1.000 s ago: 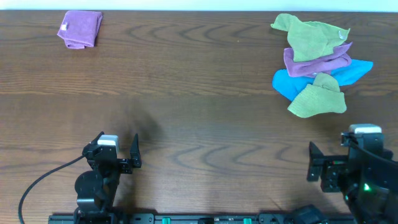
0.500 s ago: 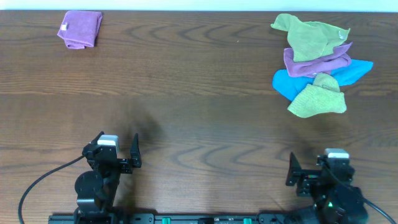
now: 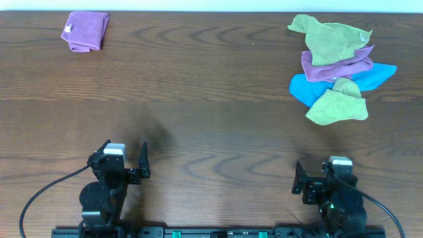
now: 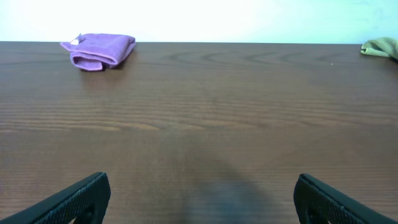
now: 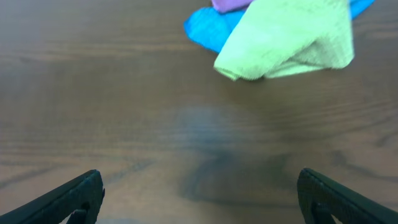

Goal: Fold the cloth

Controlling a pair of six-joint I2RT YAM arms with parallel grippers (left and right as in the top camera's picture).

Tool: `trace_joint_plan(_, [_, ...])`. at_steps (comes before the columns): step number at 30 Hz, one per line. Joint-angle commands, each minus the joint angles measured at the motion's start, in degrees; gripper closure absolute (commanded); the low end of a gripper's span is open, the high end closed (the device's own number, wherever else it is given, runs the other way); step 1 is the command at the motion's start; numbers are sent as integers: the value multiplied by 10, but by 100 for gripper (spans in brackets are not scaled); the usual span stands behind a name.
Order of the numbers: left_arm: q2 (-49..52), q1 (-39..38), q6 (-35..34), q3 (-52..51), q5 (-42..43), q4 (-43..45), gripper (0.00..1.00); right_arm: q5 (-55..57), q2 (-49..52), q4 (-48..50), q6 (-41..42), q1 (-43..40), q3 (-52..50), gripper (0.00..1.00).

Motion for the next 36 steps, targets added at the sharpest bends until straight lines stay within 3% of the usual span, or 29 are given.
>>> trace_joint_plan(1, [-4,-2,-6,-14,-11,-3,5,-27,-6,0,11,-4,-29,1])
trace_joint_plan(6, [-4,-2,-6,-14,-11,-3,5,-34,-6,13,11,-4,-65,1])
trace_joint_plan(36, [-4,-2,-6,-14,-11,-3,4,-37,-6,14,11,-4,-66,1])
